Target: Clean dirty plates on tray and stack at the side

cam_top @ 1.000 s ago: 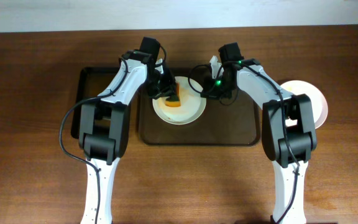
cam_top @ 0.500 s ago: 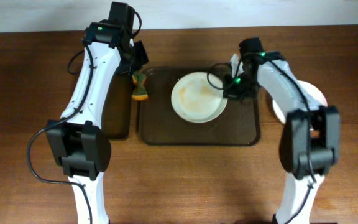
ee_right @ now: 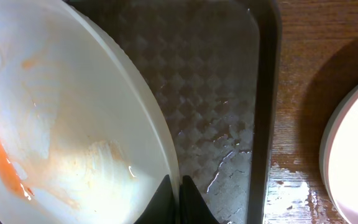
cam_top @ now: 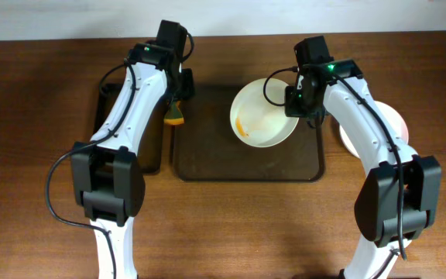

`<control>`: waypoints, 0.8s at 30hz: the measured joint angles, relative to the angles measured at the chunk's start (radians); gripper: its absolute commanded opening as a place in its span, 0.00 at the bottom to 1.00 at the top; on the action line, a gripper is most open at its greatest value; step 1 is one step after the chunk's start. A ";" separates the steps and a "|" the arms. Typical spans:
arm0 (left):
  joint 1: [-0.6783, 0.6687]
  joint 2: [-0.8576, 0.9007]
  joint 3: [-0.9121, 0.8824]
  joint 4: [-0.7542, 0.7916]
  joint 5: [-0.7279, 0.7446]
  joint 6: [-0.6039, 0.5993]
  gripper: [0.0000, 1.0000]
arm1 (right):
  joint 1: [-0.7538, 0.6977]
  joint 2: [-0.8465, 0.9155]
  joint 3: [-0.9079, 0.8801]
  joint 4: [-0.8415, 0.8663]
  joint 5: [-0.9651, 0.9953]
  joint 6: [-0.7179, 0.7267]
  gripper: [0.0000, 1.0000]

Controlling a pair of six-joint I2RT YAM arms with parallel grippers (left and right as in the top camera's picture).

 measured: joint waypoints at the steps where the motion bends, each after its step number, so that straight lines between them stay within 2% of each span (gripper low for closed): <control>1: 0.000 0.001 -0.021 0.019 -0.007 0.007 0.34 | 0.000 0.001 0.000 0.005 -0.004 0.000 0.04; 7: 0.000 0.001 -0.086 0.104 -0.019 0.059 0.31 | 0.000 0.001 0.000 0.010 -0.011 0.000 0.04; 12: 0.000 0.001 -0.152 0.182 -0.087 0.066 0.30 | 0.000 0.001 0.000 0.009 -0.011 0.000 0.04; 18: 0.000 0.023 -0.168 0.203 -0.144 0.049 0.20 | 0.000 0.001 0.000 0.010 -0.012 0.000 0.04; 21: 0.000 0.085 -0.174 0.210 -0.146 0.049 0.22 | 0.000 0.001 0.000 0.010 -0.011 -0.001 0.04; 22: 0.000 0.085 -0.174 0.222 -0.146 0.049 0.08 | 0.000 0.001 0.000 0.010 -0.011 0.000 0.04; 23: 0.000 0.085 -0.174 0.228 -0.146 0.049 0.00 | 0.000 0.001 0.000 0.010 -0.011 0.000 0.04; 24: 0.000 0.085 -0.174 0.229 -0.146 0.047 0.00 | 0.000 0.001 0.000 0.010 -0.011 -0.001 0.04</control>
